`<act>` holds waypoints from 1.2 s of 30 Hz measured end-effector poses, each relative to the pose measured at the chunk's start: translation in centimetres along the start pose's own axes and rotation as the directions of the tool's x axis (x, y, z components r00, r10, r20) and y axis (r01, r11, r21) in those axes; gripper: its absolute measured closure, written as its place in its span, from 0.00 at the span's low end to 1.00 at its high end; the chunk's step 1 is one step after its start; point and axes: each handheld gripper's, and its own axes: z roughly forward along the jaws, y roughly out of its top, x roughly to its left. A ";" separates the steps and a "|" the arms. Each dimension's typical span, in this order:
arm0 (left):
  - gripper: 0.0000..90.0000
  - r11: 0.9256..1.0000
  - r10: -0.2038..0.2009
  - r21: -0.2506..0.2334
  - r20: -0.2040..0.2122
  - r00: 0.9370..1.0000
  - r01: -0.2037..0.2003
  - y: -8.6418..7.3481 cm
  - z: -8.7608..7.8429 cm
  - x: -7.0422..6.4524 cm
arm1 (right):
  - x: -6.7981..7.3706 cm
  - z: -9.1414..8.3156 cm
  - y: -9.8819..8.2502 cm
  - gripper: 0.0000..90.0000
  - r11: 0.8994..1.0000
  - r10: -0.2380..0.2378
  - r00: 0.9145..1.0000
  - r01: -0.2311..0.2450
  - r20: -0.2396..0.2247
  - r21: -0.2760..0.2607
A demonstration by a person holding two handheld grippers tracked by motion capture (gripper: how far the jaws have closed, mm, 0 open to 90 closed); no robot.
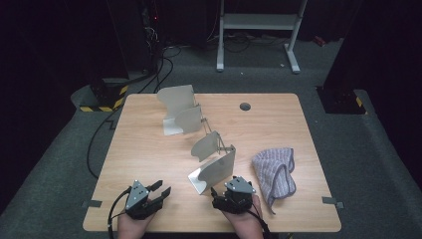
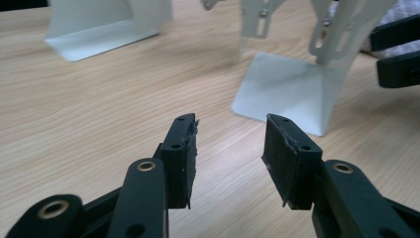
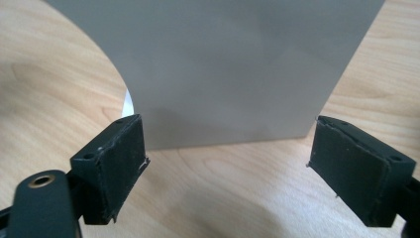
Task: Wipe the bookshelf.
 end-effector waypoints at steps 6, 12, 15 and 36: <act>0.62 1.000 -0.021 0.017 0.016 1.000 0.021 -0.5 -0.1 0.1 | 0.3 0.5 0.4 0.16 1.000 0.009 1.000 -0.009 -0.008 -0.014; 0.62 0.998 -0.048 0.030 0.015 0.999 0.048 -0.8 0.0 0.6 | 0.5 0.9 0.6 0.16 0.999 0.025 0.999 -0.026 -0.028 -0.018; 0.62 0.998 -0.048 0.033 0.015 0.999 0.047 -0.8 0.0 0.6 | 0.9 1.0 0.7 0.16 1.000 0.016 1.000 -0.017 -0.027 -0.025; 0.61 0.998 -0.063 0.031 0.029 0.998 0.062 -0.8 -0.2 0.8 | -1.4 1.0 0.8 0.16 0.999 0.046 0.998 -0.045 0.030 -0.029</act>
